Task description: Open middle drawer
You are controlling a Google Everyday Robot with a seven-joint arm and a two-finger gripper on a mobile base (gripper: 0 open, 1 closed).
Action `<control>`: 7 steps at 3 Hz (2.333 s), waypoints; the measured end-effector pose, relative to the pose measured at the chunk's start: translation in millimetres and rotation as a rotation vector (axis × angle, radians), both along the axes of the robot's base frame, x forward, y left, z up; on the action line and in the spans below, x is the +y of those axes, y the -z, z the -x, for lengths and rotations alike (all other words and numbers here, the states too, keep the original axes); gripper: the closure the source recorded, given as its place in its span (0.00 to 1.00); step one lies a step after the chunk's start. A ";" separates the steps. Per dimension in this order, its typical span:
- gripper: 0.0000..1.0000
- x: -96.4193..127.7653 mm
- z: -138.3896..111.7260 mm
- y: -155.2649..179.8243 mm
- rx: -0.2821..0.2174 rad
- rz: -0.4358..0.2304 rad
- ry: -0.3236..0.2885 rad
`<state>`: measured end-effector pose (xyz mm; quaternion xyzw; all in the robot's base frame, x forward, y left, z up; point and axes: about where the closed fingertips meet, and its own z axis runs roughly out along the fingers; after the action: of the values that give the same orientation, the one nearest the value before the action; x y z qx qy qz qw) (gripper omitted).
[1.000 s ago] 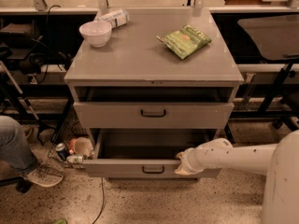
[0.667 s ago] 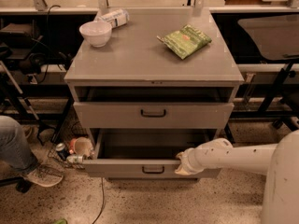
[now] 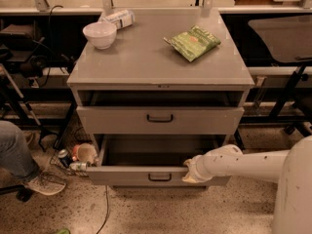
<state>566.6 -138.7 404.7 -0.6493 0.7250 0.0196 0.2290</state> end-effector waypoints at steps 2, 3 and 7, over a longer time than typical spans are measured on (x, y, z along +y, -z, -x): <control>1.00 2.3 2.7 1.1 0.006 0.001 -0.012; 1.00 0.3 36.8 10.4 0.035 0.002 -0.032; 1.00 -3.4 68.7 4.4 0.061 -0.012 -0.020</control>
Offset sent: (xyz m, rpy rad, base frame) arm -0.0515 0.0103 -0.0135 -0.0243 0.0475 0.0970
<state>497.9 -142.1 400.3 -0.6542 0.7250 0.0458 0.2106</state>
